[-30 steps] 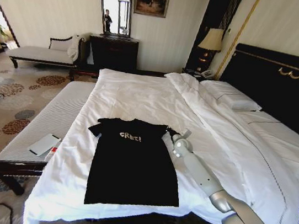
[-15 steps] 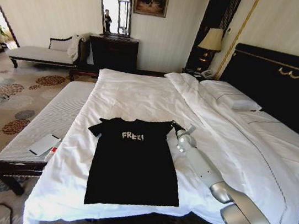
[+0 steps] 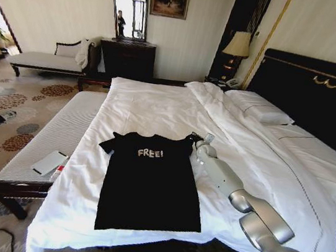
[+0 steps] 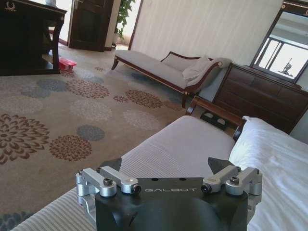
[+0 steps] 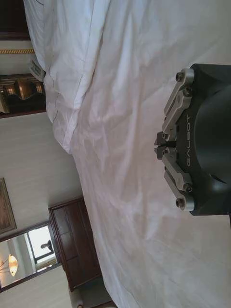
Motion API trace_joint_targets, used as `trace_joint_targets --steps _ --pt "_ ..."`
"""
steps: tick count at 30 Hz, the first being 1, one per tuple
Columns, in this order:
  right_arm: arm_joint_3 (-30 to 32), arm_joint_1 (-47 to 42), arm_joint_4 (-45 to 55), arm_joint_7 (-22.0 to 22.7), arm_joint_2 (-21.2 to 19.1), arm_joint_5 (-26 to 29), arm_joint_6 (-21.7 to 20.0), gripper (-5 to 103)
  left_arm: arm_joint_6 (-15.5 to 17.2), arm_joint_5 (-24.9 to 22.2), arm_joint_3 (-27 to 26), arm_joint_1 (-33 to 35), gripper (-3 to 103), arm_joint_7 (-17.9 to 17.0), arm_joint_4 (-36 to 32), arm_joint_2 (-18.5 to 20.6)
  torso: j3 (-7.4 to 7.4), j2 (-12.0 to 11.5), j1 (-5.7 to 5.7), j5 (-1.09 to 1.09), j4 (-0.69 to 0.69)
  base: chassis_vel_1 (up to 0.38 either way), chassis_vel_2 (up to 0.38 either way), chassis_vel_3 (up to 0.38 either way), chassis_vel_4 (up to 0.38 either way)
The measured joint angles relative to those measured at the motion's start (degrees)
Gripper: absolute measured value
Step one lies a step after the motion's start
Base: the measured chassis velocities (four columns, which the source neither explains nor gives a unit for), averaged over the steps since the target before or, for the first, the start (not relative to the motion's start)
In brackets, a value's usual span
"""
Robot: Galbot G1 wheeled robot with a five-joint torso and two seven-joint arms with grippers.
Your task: Fold the clothes on the bed.
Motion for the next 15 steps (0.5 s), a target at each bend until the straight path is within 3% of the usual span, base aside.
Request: trace_joint_targets --steps 3,7,9,15 --pt "0.38 -0.01 0.11 0.87 -0.11 -0.09 0.00 -3 -0.04 0.15 0.23 -0.03 100 0.05 0.00 -0.10 0.00 0.00 0.00 0.00 0.00 0.000 0.000 0.000 0.000" --pt "1.48 -1.23 1.80 2.57 -2.08 -0.49 0.00 18 -0.20 0.30 0.67 -0.31 100 0.05 -0.02 0.08 0.00 0.00 0.00 0.00 -0.01 0.000 0.000 0.000 0.000" --pt "1.83 -1.50 2.10 2.72 -2.67 -0.52 0.00 18 -0.22 0.29 0.69 -0.40 100 0.05 -0.01 0.26 0.00 0.00 0.00 0.00 -0.03 0.000 0.000 0.000 0.000" --pt "4.41 -3.88 4.97 2.94 -5.68 0.11 -0.23 44 -0.24 0.20 0.74 -0.23 100 -0.07 -0.13 1.04 -0.01 0.00 0.00 0.01 0.01 0.000 0.000 0.000 0.000"
